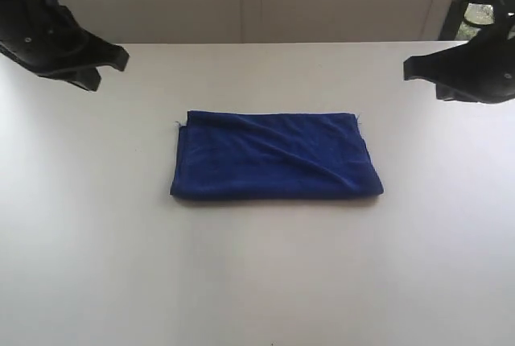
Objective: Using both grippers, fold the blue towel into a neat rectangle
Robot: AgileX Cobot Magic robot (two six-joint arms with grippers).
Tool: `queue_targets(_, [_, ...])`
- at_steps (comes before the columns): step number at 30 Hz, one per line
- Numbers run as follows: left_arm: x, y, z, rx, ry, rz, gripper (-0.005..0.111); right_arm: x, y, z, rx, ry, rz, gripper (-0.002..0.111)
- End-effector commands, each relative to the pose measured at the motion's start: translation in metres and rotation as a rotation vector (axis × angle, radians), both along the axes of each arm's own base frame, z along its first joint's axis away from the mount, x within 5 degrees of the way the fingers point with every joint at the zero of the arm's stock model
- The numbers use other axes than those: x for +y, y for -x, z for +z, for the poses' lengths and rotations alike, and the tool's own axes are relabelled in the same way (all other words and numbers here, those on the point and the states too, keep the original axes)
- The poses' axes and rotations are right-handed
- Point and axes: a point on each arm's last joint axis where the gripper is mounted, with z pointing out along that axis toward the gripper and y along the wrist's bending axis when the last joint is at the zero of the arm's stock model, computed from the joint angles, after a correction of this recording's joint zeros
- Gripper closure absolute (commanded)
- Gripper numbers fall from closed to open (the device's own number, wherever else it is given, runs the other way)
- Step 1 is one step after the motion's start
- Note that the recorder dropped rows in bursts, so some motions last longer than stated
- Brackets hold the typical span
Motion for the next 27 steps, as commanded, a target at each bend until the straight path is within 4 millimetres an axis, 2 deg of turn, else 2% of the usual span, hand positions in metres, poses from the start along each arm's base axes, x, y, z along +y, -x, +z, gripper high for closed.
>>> queue_targets(1, [0.014,0.022,0.018,-0.03,0.014,0.035,0.107,-0.008,0.03,0.014,-0.06,0.011,-0.027,0.108])
queue_targets(7, [0.029,0.069,0.026,-0.145,0.051,0.059,0.107,-0.005,0.075,0.039,-0.201,0.012,-0.034,0.108])
queue_targets(17, [0.053,0.154,0.034,-0.337,0.097,0.064,0.107,0.001,0.177,0.078,-0.553,0.027,-0.035,0.108])
queue_targets(21, [0.062,0.188,0.032,-0.399,0.116,0.063,0.107,0.003,0.222,0.083,-0.707,0.033,-0.034,0.108])
queue_targets(27, [0.074,0.232,0.023,-0.508,0.146,0.06,0.107,0.006,0.269,0.071,-0.869,0.04,-0.033,0.108])
